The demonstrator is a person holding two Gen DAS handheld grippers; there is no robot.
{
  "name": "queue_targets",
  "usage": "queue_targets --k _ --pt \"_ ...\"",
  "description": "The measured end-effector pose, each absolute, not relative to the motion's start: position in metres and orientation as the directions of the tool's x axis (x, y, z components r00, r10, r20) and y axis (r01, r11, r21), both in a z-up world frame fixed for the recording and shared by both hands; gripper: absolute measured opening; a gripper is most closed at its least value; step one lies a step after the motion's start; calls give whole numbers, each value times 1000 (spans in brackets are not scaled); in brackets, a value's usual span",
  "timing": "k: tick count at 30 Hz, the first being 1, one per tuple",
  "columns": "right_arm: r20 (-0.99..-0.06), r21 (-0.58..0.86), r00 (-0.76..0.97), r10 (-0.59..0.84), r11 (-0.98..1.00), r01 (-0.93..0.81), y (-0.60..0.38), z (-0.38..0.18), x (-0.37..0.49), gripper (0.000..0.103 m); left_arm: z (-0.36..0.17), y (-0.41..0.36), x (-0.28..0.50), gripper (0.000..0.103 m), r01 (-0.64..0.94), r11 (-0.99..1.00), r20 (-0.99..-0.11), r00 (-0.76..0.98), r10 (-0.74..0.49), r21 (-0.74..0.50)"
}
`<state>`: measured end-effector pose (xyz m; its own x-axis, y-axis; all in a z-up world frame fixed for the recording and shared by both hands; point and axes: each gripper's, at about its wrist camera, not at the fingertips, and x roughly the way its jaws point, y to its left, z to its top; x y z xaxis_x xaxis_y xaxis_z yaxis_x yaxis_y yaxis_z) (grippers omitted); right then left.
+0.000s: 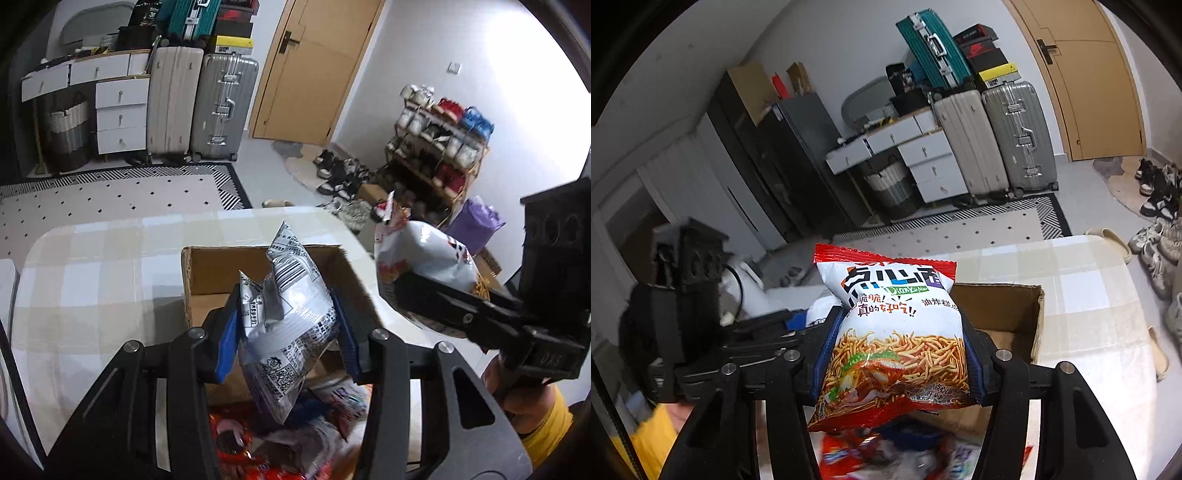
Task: Organize snacks
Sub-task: 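Carry both bags over the cardboard box and open both grippers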
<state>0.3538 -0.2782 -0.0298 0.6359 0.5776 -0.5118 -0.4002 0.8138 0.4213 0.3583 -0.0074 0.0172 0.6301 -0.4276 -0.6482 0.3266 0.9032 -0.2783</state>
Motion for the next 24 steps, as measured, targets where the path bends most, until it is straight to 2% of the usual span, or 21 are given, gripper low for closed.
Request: queue_targets --k 12,24 --pt "-586 431 595 550 833 -346 -281 -72 389 58 -43 -31 415 43 322 916 -713 583 -390 -238" --pt "-600 454 582 549 833 -318 -283 -88 394 58 -75 -42 440 44 290 934 -739 578 -346 -211"
